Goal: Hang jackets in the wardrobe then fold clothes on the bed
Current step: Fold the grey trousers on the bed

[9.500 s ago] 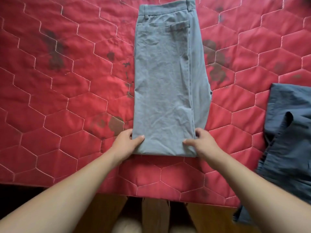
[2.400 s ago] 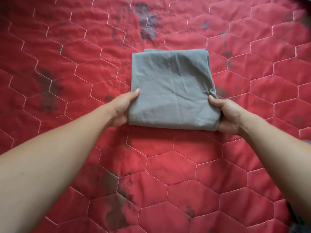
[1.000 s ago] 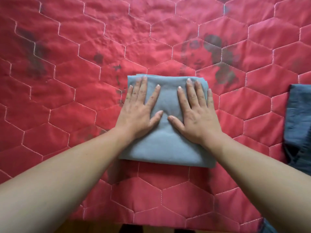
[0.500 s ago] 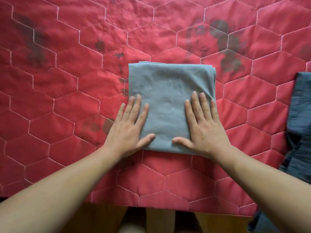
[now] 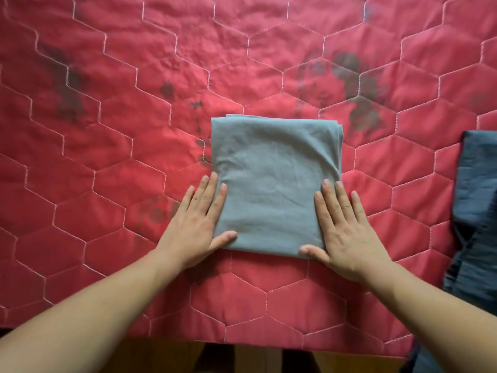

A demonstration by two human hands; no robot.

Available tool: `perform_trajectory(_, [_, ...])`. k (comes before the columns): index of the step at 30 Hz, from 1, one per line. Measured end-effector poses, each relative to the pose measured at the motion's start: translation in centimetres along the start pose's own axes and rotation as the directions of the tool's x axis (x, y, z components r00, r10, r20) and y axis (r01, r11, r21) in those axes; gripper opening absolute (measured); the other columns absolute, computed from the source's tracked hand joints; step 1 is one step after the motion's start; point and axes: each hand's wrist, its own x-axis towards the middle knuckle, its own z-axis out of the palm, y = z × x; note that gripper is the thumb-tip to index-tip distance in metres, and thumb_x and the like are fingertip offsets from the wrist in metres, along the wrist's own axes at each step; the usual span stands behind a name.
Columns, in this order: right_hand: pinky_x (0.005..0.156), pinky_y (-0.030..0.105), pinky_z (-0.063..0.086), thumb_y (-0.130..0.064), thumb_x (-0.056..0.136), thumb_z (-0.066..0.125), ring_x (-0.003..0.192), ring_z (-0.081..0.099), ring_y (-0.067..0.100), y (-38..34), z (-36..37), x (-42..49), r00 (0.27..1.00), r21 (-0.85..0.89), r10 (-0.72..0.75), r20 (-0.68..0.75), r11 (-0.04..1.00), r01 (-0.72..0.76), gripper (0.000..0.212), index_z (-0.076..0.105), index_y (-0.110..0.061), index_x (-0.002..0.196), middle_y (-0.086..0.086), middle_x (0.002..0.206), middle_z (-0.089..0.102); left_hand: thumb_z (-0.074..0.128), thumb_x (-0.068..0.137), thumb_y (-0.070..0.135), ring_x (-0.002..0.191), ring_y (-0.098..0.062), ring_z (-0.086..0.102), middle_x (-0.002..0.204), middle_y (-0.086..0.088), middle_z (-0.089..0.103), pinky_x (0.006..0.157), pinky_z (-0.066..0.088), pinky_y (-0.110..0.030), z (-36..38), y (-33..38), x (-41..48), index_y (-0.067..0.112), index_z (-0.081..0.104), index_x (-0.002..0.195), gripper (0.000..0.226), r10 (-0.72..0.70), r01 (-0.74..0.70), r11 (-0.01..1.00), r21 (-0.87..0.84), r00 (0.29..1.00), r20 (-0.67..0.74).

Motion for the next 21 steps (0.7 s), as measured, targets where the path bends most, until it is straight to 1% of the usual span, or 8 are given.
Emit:
perform_trajectory(2, [0.118,0.065,0.022,-0.080,0.093,0.022,0.155,0.015,0.039,-0.1,-1.1,0.8,0.997,0.038,0.032,-0.063,0.999,-0.030,0.101,0.028,-0.003,0.158,0.021,0.167,0.015,0.032,0.096,0.068,0.156,-0.033,0.000,0.168,-0.019,0.002,0.123,0.014,-0.054,-0.8,-0.1,0.8,0.006,0.017,0.160,0.090,0.027,-0.031,0.998,-0.054,0.998,-0.065])
perform_trajectory(4, [0.117,0.063,0.026,-0.070,0.098,0.034,0.150,0.027,0.041,0.0,-2.9,2.9,0.971,0.087,0.040,-0.238,0.996,-0.019,0.085,0.039,-0.005,0.153,0.023,0.162,0.027,0.040,0.096,0.060,0.155,-0.036,0.007,0.166,-0.022,0.012,0.123,0.015,-0.056,-2.6,-0.4,2.9,0.008,0.027,0.158,0.081,0.055,-0.076,0.993,-0.094,0.977,-0.204])
perform_trajectory(6, [0.119,0.061,0.024,-0.062,0.100,0.039,0.152,0.021,0.042,0.5,-5.0,6.6,0.943,0.089,0.040,-0.332,0.996,-0.011,0.079,0.035,-0.007,0.156,0.025,0.164,0.022,0.040,0.097,0.059,0.155,-0.037,0.002,0.167,-0.022,0.006,0.124,0.010,-0.056,-4.9,-0.7,6.9,0.014,0.021,0.160,0.080,0.013,-0.037,0.995,-0.087,0.964,-0.266])
perform_trajectory(10, [0.124,0.060,0.002,-0.074,0.096,0.019,0.156,-0.012,0.036,2.1,-7.2,13.5,0.982,0.065,0.176,-0.075,0.983,-0.171,0.089,-0.003,-0.019,0.163,0.017,0.169,-0.010,0.023,0.095,0.073,0.154,-0.032,-0.015,0.168,-0.016,-0.010,0.124,0.000,-0.055,-8.0,-0.5,14.8,0.022,-0.006,0.161,0.089,-0.036,0.036,0.999,0.015,0.999,-0.019])
perform_trajectory(13, [0.125,0.056,0.003,-0.075,0.095,0.022,0.156,-0.014,0.035,2.8,-6.8,14.4,0.974,0.132,0.200,0.110,0.968,-0.214,0.090,-0.013,-0.025,0.161,0.015,0.169,-0.014,0.025,0.095,0.071,0.156,-0.029,-0.007,0.169,-0.013,-0.005,0.124,0.006,-0.055,-8.1,-0.6,16.2,0.021,-0.006,0.161,0.089,-0.042,0.041,0.999,0.007,0.989,0.144])
perform_trajectory(15, [0.125,0.054,0.011,-0.071,0.096,0.031,0.155,-0.003,0.040,2.4,-7.2,13.6,0.977,0.163,0.182,0.113,0.966,-0.199,0.090,-0.007,-0.022,0.162,0.022,0.168,0.000,0.034,0.097,0.067,0.153,-0.033,0.012,0.167,-0.016,0.011,0.121,0.019,-0.056,-8.8,-0.2,15.0,0.018,0.003,0.162,0.087,-0.024,0.020,0.999,0.038,0.992,0.121])
perform_trajectory(18, [0.111,0.053,0.036,-0.060,0.091,0.056,0.138,0.033,0.042,1.7,-8.3,11.9,0.990,0.207,0.135,0.042,0.968,-0.141,0.087,0.022,-0.017,0.159,0.021,0.148,0.038,0.054,0.090,0.063,0.130,-0.035,0.040,0.144,-0.012,0.043,0.101,0.043,-0.051,-9.6,-0.1,13.1,0.021,0.026,0.156,0.083,0.022,-0.024,0.999,0.032,0.998,0.063])
perform_trajectory(21, [0.101,0.047,0.043,-0.054,0.079,0.075,0.122,0.044,0.036,1.6,-9.6,11.6,0.975,0.334,0.117,0.188,0.926,-0.176,0.080,0.044,-0.017,0.142,0.014,0.131,0.050,0.076,0.075,0.058,0.110,-0.031,0.051,0.112,-0.006,0.056,0.090,0.048,-0.043,-11.2,-0.7,12.6,0.020,0.054,0.124,0.066,-0.007,0.056,0.983,-0.175,0.963,0.269])
